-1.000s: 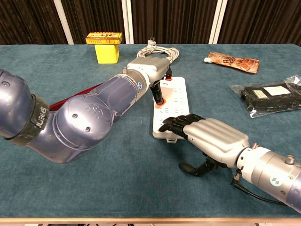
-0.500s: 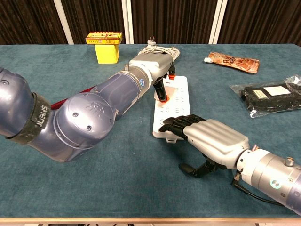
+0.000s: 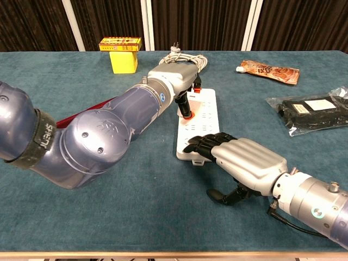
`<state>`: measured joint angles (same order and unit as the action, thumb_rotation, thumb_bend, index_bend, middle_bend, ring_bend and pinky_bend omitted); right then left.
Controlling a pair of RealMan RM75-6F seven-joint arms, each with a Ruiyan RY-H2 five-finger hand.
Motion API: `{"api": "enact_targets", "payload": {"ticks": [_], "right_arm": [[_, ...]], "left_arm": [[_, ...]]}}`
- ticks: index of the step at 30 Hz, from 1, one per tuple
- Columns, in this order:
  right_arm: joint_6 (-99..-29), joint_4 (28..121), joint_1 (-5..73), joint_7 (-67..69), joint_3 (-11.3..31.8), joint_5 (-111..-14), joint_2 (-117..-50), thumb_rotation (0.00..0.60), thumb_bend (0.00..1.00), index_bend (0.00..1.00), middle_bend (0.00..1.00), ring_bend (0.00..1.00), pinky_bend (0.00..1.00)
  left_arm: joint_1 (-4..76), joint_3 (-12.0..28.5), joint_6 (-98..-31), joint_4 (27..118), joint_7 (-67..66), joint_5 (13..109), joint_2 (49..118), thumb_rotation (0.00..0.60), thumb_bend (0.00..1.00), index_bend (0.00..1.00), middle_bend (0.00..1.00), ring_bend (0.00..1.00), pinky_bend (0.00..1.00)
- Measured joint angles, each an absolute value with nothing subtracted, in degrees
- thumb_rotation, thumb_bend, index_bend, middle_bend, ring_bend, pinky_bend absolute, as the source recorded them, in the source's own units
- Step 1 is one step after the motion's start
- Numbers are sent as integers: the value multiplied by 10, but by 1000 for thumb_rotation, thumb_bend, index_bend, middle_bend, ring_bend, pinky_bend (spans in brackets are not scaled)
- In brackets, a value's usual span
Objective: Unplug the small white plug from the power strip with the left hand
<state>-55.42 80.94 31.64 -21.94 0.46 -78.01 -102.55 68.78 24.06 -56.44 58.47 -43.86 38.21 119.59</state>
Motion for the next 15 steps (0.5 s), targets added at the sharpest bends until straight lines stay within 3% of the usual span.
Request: {"api": "enact_targets", "payload": {"ticks": [15], "right_arm": [[-555, 813, 316, -227, 1, -781, -1029, 600, 473, 213, 98, 46, 88]], "left_arm": [[683, 247, -563, 595, -421, 398, 1192, 600, 352, 820, 844, 578, 606]]}}
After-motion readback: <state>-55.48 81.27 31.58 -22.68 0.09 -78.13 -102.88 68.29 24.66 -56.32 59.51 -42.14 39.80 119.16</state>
